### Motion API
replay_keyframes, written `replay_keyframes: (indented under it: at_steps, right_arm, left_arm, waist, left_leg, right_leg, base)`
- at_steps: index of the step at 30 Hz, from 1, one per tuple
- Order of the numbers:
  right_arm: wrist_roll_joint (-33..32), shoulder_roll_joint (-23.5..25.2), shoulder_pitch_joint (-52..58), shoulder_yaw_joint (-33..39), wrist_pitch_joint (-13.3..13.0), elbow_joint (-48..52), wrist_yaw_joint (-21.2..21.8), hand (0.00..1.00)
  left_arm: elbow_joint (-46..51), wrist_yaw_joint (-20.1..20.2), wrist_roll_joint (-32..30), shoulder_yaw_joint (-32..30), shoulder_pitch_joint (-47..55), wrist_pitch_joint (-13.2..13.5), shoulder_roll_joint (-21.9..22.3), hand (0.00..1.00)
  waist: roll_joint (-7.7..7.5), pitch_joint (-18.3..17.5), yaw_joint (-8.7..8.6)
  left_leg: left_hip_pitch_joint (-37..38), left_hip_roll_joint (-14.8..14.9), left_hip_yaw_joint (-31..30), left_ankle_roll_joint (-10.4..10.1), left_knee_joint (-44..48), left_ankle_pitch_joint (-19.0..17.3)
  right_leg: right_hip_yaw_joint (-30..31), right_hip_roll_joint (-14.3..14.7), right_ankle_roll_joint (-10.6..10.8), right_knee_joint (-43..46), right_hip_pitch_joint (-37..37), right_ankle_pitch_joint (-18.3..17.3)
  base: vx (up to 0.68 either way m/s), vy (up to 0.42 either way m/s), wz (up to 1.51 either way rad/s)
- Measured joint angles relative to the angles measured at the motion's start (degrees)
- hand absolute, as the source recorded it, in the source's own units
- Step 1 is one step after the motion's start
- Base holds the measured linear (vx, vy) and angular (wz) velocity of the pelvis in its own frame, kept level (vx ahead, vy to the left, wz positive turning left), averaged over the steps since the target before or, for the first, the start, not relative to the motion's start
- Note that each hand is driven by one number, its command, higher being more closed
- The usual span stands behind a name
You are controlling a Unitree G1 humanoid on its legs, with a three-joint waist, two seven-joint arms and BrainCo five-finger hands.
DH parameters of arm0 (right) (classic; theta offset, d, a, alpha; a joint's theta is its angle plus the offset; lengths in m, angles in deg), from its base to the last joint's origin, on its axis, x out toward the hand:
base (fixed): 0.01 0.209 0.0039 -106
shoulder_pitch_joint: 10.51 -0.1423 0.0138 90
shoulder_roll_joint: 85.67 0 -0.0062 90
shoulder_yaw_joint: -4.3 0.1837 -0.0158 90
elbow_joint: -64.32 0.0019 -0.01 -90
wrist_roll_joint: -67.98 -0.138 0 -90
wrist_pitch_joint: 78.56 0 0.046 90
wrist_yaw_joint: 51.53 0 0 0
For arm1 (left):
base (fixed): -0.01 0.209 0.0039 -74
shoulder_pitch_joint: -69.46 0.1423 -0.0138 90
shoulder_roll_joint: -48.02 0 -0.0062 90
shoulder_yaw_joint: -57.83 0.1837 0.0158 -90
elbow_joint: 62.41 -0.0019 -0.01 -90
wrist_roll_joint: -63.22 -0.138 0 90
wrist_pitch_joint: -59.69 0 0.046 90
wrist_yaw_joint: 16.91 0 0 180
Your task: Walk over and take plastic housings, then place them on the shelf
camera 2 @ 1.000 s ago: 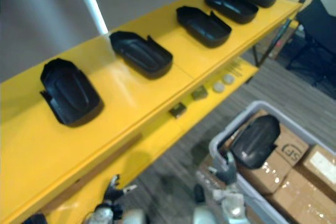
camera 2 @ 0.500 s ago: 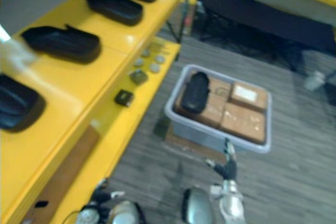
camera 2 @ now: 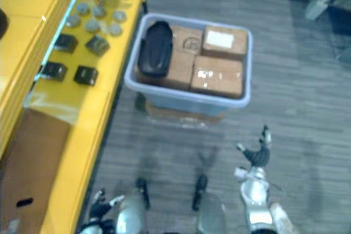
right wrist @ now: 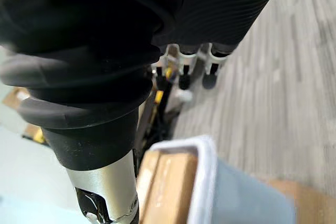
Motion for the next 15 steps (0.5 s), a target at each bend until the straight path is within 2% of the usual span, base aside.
replay_keyframes:
  at_steps: [3, 4, 6, 10, 12, 15]
  right_arm:
    - [-1.70, -4.90, -13.72, 0.02, 1.32, -5.91, -1.44, 0.00]
    - [-2.82, -5.91, -16.62, -0.05, 1.48, -7.24, -1.83, 0.00]
    - [-6.19, -9.61, -26.43, 0.07, 3.16, -11.99, -2.51, 0.00]
    - [-7.28, -14.86, -38.23, -0.27, 4.54, -17.77, -4.93, 0.00]
    - [-7.79, -18.04, -42.79, -1.54, 6.70, -21.74, -5.71, 0.00]
    - [-9.44, -21.13, -47.28, -2.38, 8.05, -26.74, -6.94, 0.00]
  left_arm:
    - [-0.18, 0.04, 0.30, 0.02, -0.27, -0.70, 1.58, 0.00]
    - [-0.20, 0.24, 0.72, -0.05, -0.40, -0.82, 1.85, 0.00]
    - [-0.72, 0.59, 1.78, -0.10, -0.75, -1.08, 2.77, 0.00]
    - [-0.81, 2.19, 2.39, -0.29, -1.11, -1.11, 4.26, 0.00]
    - [-0.86, 2.92, 4.29, 0.00, -1.18, -1.01, 4.44, 0.00]
    - [-0.99, 3.52, 5.75, 0.09, -1.22, -0.99, 4.53, 0.00]
  waist:
    - [2.09, 1.24, 1.68]
    - [2.37, 1.46, 2.15]
    - [3.38, 2.20, 4.67]
    - [5.64, 3.46, 7.31]
    - [6.25, 3.75, 8.65]
    - [6.72, 3.98, 10.15]
  left_leg:
    - [-2.25, -2.35, -2.33, 0.65, -1.13, 1.77]
    - [-3.15, -2.62, -2.73, 0.82, -1.12, 2.06]
    - [-5.53, -3.73, -3.46, 1.50, -1.06, 2.87]
    - [-7.67, -6.04, -6.84, 2.38, -0.89, 3.49]
    - [-8.48, -7.02, -8.23, 2.44, -0.87, 3.53]
    - [-9.77, -8.01, -9.98, 2.74, -0.77, 3.73]
  right_leg:
    - [-1.39, -1.86, 0.54, 0.79, -1.60, 0.25]
    - [-1.48, -2.05, 0.74, 0.77, -2.24, 0.44]
    - [-1.93, -2.97, 0.99, 0.43, -3.98, 1.34]
    - [-3.72, -4.42, 2.09, -1.35, -3.82, 3.05]
    - [-4.47, -5.20, 2.54, -2.29, -3.68, 3.76]
    - [-5.78, -5.70, 2.79, -3.57, -3.56, 4.56]
  base:
    - [-0.07, 0.035, 0.40]
    - [-0.05, 0.062, 0.37]
    - [-0.03, 0.069, 0.22]
    - [0.01, 0.077, 0.26]
    - [0.00, 0.081, 0.22]
    - [0.00, 0.065, 0.25]
